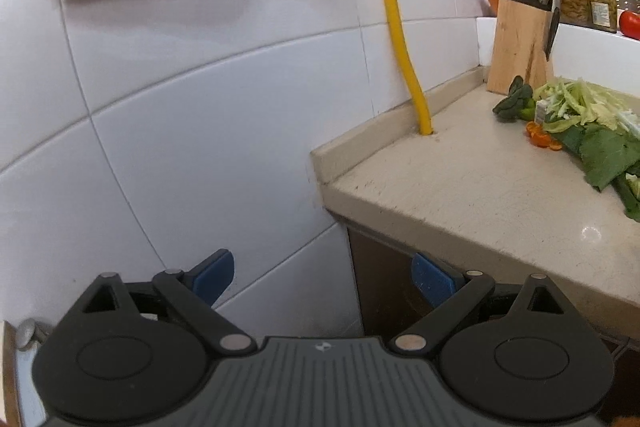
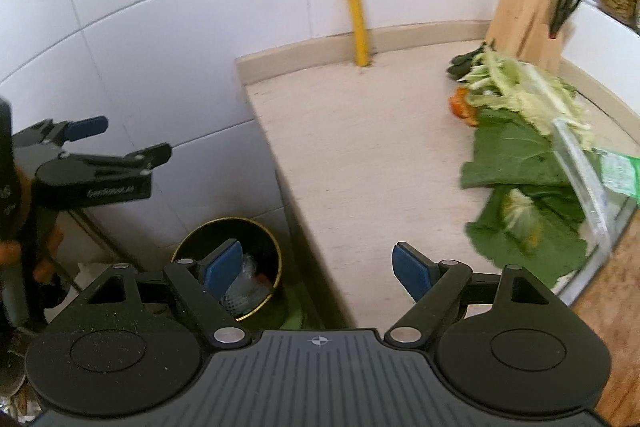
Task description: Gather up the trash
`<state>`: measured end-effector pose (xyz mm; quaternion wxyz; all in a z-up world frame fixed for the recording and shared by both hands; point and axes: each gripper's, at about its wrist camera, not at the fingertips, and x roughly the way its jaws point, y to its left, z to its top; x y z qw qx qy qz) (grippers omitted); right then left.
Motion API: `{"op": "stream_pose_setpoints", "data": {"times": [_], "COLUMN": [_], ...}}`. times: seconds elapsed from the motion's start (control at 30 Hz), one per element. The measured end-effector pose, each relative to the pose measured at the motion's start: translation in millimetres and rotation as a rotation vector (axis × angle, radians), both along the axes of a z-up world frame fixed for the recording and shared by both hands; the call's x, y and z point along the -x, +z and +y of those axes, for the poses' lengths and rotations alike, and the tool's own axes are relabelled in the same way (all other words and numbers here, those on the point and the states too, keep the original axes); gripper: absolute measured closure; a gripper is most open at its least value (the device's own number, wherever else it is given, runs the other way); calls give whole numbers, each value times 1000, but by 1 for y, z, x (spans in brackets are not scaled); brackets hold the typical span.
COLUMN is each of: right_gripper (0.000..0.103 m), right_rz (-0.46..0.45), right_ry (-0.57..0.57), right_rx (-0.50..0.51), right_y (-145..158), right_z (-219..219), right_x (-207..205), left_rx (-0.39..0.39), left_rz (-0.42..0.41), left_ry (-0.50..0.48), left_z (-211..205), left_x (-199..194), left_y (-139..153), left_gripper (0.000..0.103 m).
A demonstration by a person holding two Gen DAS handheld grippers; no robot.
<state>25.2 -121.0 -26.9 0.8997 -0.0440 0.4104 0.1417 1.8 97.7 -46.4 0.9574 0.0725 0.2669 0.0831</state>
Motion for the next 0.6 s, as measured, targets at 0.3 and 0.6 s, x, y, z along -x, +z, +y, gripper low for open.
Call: {"op": "stream_pose_setpoints", "data": {"times": [0.3,0.6], "right_gripper": [16,16], "right_rz": [-8,-22], "right_ry": [0,36], "right_rx": [-46,-42], "right_y": [6,6], "right_z": [-25,-27], "right_x": [-16,-27], "left_rx": [55,132], "left_rz": [-24,-61], "left_ry": [58,59], "left_z": [-26,-39], "left_x": [9,7], "left_y": [11,29], "left_gripper": [3,3]}}
